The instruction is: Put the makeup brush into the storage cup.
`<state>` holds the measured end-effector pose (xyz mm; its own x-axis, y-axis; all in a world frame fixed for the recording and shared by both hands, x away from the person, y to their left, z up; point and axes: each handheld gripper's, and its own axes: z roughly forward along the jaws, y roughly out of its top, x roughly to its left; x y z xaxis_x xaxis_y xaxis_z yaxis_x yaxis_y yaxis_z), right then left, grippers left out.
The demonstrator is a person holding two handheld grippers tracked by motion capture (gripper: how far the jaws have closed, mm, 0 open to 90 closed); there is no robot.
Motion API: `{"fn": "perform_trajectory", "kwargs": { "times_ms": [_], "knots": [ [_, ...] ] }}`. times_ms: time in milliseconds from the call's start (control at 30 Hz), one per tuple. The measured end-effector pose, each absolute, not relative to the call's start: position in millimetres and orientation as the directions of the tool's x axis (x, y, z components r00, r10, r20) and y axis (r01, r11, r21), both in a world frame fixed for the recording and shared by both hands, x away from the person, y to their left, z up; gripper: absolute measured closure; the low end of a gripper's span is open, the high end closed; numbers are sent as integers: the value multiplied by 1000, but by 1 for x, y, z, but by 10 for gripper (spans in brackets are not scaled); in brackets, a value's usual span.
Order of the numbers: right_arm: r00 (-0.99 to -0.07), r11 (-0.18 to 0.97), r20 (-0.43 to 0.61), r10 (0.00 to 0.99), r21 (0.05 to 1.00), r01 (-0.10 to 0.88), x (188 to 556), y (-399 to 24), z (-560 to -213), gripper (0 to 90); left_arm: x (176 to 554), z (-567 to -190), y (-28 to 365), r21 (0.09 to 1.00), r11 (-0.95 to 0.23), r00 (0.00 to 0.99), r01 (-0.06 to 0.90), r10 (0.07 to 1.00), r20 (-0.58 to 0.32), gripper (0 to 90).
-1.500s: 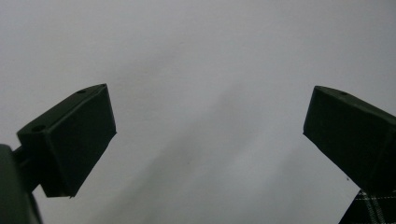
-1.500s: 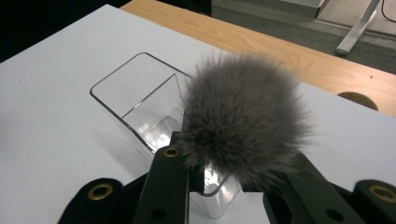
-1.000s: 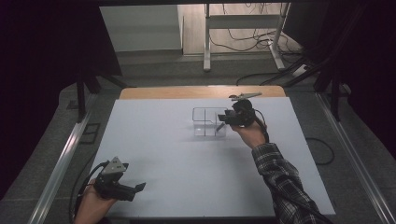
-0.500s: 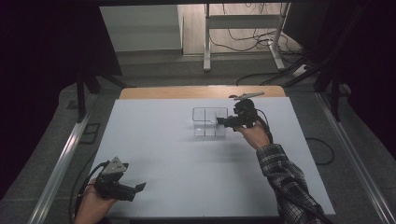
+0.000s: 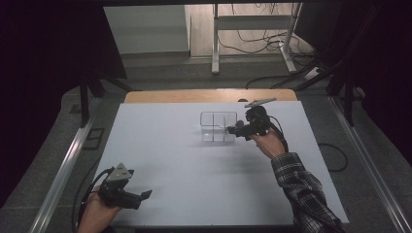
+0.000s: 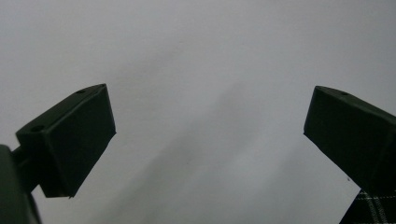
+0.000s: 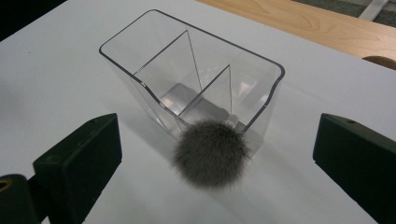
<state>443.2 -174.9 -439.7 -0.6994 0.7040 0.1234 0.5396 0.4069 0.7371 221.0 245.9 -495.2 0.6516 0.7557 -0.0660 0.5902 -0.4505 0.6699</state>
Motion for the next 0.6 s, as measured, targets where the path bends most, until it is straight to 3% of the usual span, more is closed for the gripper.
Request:
{"fn": "perform_trajectory", "kwargs": {
  "times_ms": [600],
  "knots": [
    [-704,416,140,697,720,555,431,-183,-449,0,222,-496,245,667,-460,657,586,752,-58,24]
  ]
}}
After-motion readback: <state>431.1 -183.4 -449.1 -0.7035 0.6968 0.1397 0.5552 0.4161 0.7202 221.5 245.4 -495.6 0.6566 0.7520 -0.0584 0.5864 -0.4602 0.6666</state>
